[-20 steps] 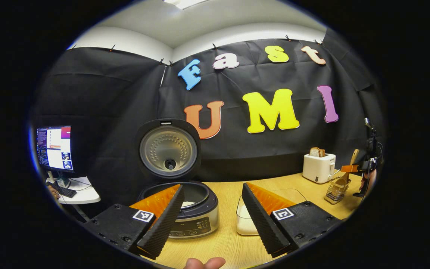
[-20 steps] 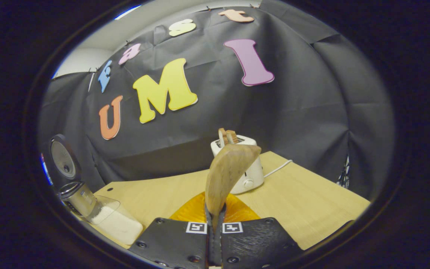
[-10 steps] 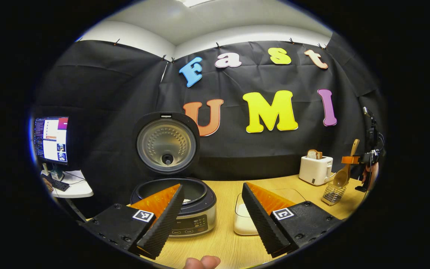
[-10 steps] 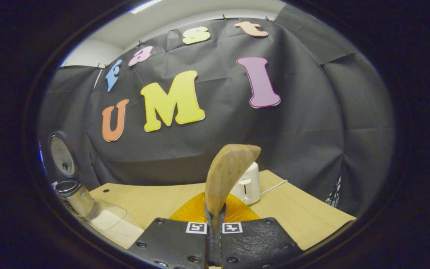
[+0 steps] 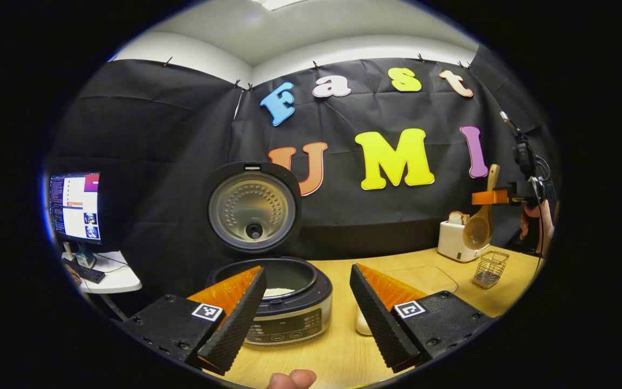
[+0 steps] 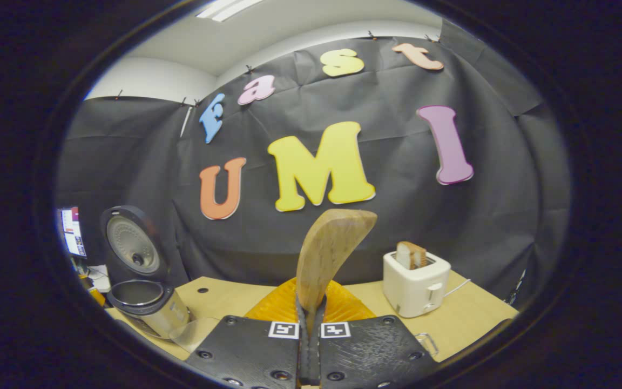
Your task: Close the left gripper, press the button to open the rice cooker; take a wooden spoon from the chopstick holder with the right hand, scoop a spoonful of rice and pour it into the rice cooker, then put the wooden spoon back into the chopstick holder.
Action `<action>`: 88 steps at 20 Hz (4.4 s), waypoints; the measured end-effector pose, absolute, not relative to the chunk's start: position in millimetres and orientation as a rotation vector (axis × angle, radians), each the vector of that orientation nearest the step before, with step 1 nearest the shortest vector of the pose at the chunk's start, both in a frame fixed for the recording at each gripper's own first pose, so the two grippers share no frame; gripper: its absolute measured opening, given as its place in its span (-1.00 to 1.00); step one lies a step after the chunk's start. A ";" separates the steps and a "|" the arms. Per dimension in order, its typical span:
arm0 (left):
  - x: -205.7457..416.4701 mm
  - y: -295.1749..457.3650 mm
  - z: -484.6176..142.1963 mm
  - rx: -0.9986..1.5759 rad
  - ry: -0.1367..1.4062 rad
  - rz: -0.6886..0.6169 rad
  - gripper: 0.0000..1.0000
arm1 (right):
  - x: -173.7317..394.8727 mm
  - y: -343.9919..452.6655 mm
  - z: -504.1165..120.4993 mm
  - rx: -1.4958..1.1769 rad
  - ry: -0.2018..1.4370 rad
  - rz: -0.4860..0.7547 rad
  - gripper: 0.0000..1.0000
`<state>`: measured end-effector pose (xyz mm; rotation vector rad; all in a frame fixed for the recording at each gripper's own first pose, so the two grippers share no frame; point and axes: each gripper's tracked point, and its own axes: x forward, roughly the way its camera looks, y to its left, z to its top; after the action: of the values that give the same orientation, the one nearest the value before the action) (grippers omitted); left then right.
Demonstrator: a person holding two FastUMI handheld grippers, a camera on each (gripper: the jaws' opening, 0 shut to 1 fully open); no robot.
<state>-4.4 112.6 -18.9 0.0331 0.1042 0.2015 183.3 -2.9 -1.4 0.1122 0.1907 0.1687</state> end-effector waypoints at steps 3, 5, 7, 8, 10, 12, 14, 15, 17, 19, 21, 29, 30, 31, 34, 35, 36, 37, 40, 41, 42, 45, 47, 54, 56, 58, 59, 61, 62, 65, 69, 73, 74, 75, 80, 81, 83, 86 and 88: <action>-8.9 118.3 -11.9 0.049 0.091 0.200 0.98 | 190.8 60.0 -18.4 0.078 0.244 0.252 -1.00; -15.2 123.8 -7.9 0.068 0.086 0.203 0.98 | 194.7 93.2 -42.9 0.030 0.305 0.292 -0.99; -18.6 126.3 -9.0 0.084 0.088 0.194 0.98 | 194.5 117.1 -74.7 -0.021 0.375 0.309 -1.00; -19.8 128.0 -7.8 0.091 0.090 0.194 0.98 | 193.1 123.4 -91.4 -0.040 0.410 0.311 -1.00; -22.1 132.7 -6.9 0.104 0.092 0.203 0.98 | 190.7 131.2 -124.0 -0.076 0.487 0.314 -1.00; -24.1 134.8 -6.2 0.108 0.091 0.197 0.98 | 190.6 132.0 -145.7 -0.117 0.544 0.294 -1.00; -26.2 141.9 -6.0 0.108 0.089 0.201 0.98 | 194.4 125.7 -159.3 -0.193 0.570 0.247 -0.99; -27.8 147.0 -3.6 0.107 0.082 0.208 0.98 | 195.0 122.4 -165.9 -0.235 0.582 0.214 -0.99; -31.1 155.4 -1.2 0.096 0.077 0.221 0.98 | 193.1 117.6 -173.3 -0.275 0.598 0.183 -0.99; -35.2 162.0 -0.2 0.081 0.078 0.230 0.98 | 191.9 118.7 -175.7 -0.283 0.609 0.175 -1.00; -38.2 166.0 0.9 0.077 0.077 0.236 0.98 | 187.6 128.6 -175.6 -0.263 0.613 0.185 -0.99; -43.8 176.3 4.0 0.047 0.068 0.244 0.98 | 173.3 188.4 -181.2 -0.128 0.640 0.256 -0.99; -44.7 178.0 4.6 0.045 0.068 0.247 0.98 | 173.2 191.8 -180.9 -0.105 0.644 0.262 -0.99; -45.2 179.0 4.4 0.043 0.070 0.250 0.98 | 172.8 194.4 -181.7 -0.091 0.650 0.268 -0.99; -46.8 183.8 4.2 0.064 0.070 0.265 0.98 | 173.2 199.8 -180.6 -0.026 0.672 0.289 -0.95; -47.5 184.9 3.8 0.068 0.072 0.268 0.97 | 173.5 202.2 -180.8 0.025 0.686 0.296 -0.99; -47.5 184.6 3.8 0.067 0.074 0.269 0.98 | 174.8 203.9 -179.4 0.065 0.696 0.300 -0.99; -46.9 184.4 4.1 0.065 0.073 0.268 0.98 | 175.9 206.7 -178.0 0.112 0.705 0.308 -0.99; -47.7 183.1 6.6 0.067 0.067 0.268 0.98 | 178.8 211.9 -173.5 0.225 0.723 0.327 -1.00; -47.4 182.9 7.2 0.072 0.068 0.270 0.98 | 178.9 214.8 -173.2 0.264 0.729 0.340 -0.99; -48.6 185.2 7.2 0.081 0.068 0.280 0.98 | 179.7 215.5 -172.5 0.300 0.737 0.347 -1.00; -48.0 183.9 7.0 0.089 0.071 0.285 0.98 | 181.4 212.5 -170.7 0.393 0.748 0.351 -0.99; -46.8 183.4 6.4 0.091 0.072 0.285 0.98 | 184.0 208.4 -171.3 0.471 0.760 0.348 -0.99; -46.8 182.1 7.8 0.086 0.067 0.282 0.98 | 191.6 176.5 -163.4 0.724 0.762 0.318 -0.96; -46.7 182.1 6.7 0.077 0.067 0.282 0.97 | 193.4 163.2 -154.0 0.769 0.733 0.307 -1.00; -44.8 180.0 5.2 0.067 0.070 0.277 0.97 | 195.6 148.9 -143.9 0.826 0.701 0.296 -1.00; -44.4 178.6 5.0 0.063 0.072 0.275 0.97 | 196.4 141.5 -139.6 0.847 0.692 0.295 -1.00; -42.0 176.2 2.2 0.063 0.079 0.267 0.98 | 197.7 129.1 -131.2 0.866 0.672 0.289 -1.00; -41.7 175.3 1.8 0.067 0.082 0.264 0.98 | 198.8 123.0 -125.8 0.870 0.659 0.283 -1.00; -41.3 176.4 -1.5 0.075 0.090 0.268 1.00 | 201.0 108.0 -110.1 0.908 0.627 0.274 -1.00; -39.7 173.4 -4.9 0.065 0.100 0.252 0.98 | 202.8 97.4 -92.3 0.912 0.609 0.270 -1.00; -40.8 181.6 -10.7 0.071 0.114 0.258 0.98 | 210.5 103.8 -66.0 0.926 0.579 0.286 -1.00; -41.0 183.1 -12.5 0.065 0.118 0.256 0.98 | 214.8 110.3 -60.1 0.923 0.572 0.294 -1.00; -42.0 184.7 -14.3 0.058 0.122 0.258 0.98 | 216.6 118.8 -52.0 0.918 0.567 0.308 -1.00; -46.0 197.2 -22.7 0.036 0.158 0.271 0.98 | 231.6 176.4 -17.9 0.913 0.572 0.372 -1.00; -47.2 198.1 -22.5 0.031 0.165 0.269 0.98 | 233.5 191.6 -11.4 0.905 0.573 0.390 -1.00; -51.1 203.5 -21.5 0.032 0.165 0.277 0.98 | 237.0 225.5 -1.2 0.852 0.573 0.432 -1.00; -54.3 210.1 -24.7 0.029 0.172 0.274 0.98 | 240.8 270.6 -5.8 0.756 0.594 0.464 -1.00; -58.0 216.9 -26.9 0.033 0.181 0.286 0.98 | 239.8 300.6 -10.9 0.716 0.612 0.490 -1.00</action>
<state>-58.0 216.9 -26.9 0.0326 0.1805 0.2863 239.8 300.6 -10.9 0.7158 0.6118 0.4895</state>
